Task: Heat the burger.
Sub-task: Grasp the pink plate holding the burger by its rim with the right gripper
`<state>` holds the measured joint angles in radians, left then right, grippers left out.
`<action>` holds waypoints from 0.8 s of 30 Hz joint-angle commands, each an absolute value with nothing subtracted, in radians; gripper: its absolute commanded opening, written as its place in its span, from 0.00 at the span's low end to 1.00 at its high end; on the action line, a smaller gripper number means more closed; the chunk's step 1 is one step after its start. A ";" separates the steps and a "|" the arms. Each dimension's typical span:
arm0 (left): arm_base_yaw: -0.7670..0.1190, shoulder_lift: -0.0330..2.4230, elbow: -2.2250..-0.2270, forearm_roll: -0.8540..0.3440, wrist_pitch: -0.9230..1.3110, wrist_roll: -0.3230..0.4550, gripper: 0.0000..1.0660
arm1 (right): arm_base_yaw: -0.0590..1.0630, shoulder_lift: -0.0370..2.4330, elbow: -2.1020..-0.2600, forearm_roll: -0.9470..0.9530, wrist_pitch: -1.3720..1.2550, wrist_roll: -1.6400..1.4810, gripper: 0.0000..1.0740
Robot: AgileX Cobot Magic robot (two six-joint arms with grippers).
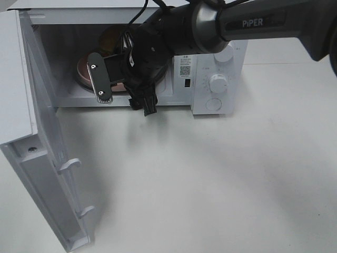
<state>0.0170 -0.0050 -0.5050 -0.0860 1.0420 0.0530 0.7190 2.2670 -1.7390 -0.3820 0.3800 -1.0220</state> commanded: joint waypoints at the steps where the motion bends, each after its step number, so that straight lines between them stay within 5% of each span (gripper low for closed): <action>1: 0.019 -0.026 -0.504 -0.092 1.037 0.046 0.92 | 0.705 2.309 -1.793 -0.384 0.395 -1.036 0.76; 19: 0.019 -0.026 -0.504 -0.090 1.037 0.046 0.92 | 0.685 2.383 -1.850 -0.353 0.397 -1.041 0.63; 24: 0.019 -0.026 -0.504 -0.090 1.037 0.046 0.92 | 0.685 2.386 -1.850 -0.353 0.397 -1.041 0.44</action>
